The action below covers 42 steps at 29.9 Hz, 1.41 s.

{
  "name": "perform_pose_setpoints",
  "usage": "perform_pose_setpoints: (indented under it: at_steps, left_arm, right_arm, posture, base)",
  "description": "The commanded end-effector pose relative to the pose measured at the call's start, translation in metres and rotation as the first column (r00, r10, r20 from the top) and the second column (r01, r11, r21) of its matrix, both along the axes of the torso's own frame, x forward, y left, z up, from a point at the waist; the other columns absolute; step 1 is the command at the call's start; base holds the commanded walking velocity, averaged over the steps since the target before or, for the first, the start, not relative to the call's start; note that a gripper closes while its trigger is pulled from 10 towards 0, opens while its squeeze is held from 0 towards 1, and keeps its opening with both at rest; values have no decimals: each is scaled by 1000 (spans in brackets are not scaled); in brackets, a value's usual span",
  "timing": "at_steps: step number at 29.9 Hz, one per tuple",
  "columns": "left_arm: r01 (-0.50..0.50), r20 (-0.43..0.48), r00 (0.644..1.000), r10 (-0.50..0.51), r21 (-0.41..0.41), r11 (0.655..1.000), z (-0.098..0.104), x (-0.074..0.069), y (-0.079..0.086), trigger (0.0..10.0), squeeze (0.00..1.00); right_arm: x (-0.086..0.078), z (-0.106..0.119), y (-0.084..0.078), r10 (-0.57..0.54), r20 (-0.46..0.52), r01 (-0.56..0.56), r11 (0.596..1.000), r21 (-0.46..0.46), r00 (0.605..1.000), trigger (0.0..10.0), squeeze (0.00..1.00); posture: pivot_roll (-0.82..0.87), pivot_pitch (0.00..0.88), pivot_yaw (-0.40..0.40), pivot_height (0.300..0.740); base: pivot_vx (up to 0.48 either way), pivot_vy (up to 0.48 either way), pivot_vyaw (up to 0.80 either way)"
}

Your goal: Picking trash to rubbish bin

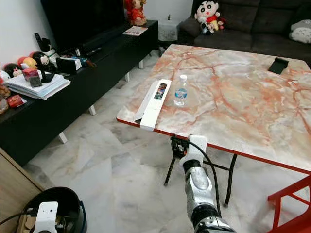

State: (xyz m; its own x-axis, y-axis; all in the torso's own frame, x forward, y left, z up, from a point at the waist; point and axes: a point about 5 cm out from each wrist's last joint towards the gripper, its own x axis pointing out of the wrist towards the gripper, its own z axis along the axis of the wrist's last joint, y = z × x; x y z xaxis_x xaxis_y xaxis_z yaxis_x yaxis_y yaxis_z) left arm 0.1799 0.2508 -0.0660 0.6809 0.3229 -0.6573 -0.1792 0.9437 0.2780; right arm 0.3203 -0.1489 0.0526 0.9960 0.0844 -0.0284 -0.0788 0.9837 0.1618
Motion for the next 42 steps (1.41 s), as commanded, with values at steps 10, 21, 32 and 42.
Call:
perform_pose_setpoints:
  at_steps: [10,21,32,42]
  left_arm:
    - [6,0,1000,-6,36,999,1,1,1,10000,0]
    - [14,-4,1000,-14,44,999,2,3,1,10000,0]
    - [42,-51,998,-42,7,999,-2,1,-4,10000,0]
    - [40,-56,998,-40,1,999,-2,1,-2,10000,0]
  right_arm:
    - [26,58,30,71,232,-81,996,36,970,10000,0]
    - [25,61,48,111,232,-126,991,48,966,10000,0]
    - [30,64,41,79,226,-96,993,63,971,10000,0]
    - [32,69,46,88,239,-102,994,49,967,10000,0]
  posture:
    - [-24,0,0,740]
    - [-22,0,5,740]
    - [-31,0,9,740]
    - [-24,0,7,740]
  base:
    - [25,0,0]
    - [287,0,0]
    - [298,0,-320]
    - [298,0,0]
